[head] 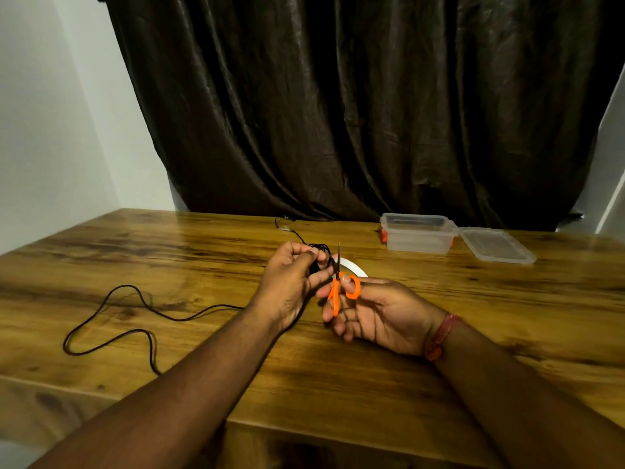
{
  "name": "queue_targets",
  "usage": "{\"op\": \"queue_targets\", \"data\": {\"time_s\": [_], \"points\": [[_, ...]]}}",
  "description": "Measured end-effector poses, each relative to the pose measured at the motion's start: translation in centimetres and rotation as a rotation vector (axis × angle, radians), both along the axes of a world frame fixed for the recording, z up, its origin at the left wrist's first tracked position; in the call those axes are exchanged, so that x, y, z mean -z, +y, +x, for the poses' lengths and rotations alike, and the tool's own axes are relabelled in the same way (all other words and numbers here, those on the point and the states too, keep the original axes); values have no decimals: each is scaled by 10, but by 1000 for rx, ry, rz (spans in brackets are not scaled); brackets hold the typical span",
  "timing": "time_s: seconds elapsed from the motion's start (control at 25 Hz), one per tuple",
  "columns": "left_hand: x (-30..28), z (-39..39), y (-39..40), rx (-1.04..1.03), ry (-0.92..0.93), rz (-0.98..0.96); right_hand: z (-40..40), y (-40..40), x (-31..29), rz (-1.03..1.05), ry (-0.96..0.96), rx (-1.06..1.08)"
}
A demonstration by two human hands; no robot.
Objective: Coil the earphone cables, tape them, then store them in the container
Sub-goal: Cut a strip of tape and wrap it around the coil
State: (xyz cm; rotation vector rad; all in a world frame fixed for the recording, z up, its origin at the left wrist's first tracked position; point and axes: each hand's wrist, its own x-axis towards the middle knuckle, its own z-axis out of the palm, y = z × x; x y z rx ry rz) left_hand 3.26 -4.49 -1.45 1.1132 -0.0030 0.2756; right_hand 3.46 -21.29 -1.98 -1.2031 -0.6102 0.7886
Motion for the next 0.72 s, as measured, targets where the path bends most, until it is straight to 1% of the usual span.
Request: {"op": "queue_targets", "data": {"time_s": [0.28, 0.44, 0.56, 0.64, 0.68, 0.72], "points": [[-1, -2, -2, 13, -30, 6, -1, 3, -1, -19, -19, 111], [0, 1, 0, 7, -34, -8, 1, 2, -2, -72, -54, 139], [-2, 1, 0, -16, -39, -48, 3, -6, -6, -152, -118, 103], [-3, 0, 0, -29, -35, -56, 3, -17, -16, -139, -153, 84], [-4, 0, 0, -29, -30, -56, 5, -25, -22, -109, -161, 134], [-4, -1, 0, -27, -21, -58, 9, -34, -26, -86, -161, 226]]}}
